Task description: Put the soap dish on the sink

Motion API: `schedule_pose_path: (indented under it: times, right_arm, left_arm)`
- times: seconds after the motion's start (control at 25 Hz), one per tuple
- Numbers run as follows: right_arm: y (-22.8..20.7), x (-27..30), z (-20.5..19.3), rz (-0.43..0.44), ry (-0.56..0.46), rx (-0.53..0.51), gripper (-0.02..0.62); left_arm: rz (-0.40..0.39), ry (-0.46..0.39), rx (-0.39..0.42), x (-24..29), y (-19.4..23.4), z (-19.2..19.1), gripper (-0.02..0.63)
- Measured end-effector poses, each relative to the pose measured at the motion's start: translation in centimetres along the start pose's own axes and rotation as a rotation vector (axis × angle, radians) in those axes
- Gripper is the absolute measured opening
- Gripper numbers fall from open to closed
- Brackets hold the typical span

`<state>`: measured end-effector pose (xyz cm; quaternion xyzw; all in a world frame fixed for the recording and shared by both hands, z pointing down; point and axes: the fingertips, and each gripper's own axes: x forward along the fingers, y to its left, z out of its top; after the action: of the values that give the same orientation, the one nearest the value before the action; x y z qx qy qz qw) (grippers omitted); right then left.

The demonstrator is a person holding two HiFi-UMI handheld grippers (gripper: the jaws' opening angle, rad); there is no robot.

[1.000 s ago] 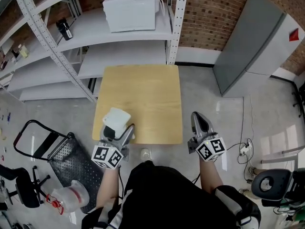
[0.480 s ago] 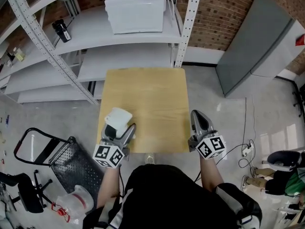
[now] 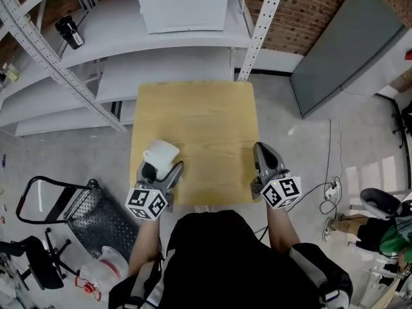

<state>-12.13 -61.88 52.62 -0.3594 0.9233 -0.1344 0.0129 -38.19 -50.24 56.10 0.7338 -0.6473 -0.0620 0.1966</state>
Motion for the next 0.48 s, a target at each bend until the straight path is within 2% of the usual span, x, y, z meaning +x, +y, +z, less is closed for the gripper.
schedule_pose_path:
  times: [0.2,0.48]
  right_arm:
    - [-0.8,0.1,-2.8,-0.03,0.071,0.028,0.006]
    - [-1.4,0.0,-7.1,-0.027,0.186,0.067,0.006]
  left_arm:
    - [0.023,0.077,-0.032,0.6,1.1,-2.8,0.463]
    - [0.043,0.174,-0.063,1.6,0.9,-6.6,0.465]
